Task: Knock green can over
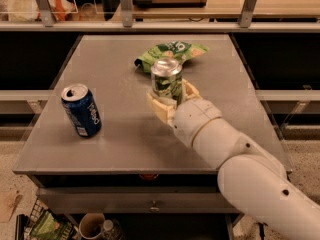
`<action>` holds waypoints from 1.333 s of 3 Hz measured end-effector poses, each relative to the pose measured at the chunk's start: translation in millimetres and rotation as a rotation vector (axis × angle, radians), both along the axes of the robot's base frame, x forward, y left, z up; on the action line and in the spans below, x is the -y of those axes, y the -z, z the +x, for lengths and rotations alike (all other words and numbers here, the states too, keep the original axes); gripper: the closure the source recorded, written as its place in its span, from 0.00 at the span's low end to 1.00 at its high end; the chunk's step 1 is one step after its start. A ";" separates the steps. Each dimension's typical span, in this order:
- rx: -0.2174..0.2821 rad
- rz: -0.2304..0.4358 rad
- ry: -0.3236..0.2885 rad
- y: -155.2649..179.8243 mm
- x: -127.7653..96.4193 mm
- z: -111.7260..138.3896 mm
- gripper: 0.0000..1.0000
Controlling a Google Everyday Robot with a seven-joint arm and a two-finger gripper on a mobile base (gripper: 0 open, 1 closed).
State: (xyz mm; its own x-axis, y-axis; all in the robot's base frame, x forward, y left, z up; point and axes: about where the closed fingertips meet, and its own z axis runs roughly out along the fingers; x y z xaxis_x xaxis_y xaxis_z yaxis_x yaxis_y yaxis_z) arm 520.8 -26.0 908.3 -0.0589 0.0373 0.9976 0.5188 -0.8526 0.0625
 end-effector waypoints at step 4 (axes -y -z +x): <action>-0.085 0.048 0.009 57.4 -6.7 1.2 0.59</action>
Offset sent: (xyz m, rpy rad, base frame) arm 0.0048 0.0036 -0.0989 0.0929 0.1259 -0.0354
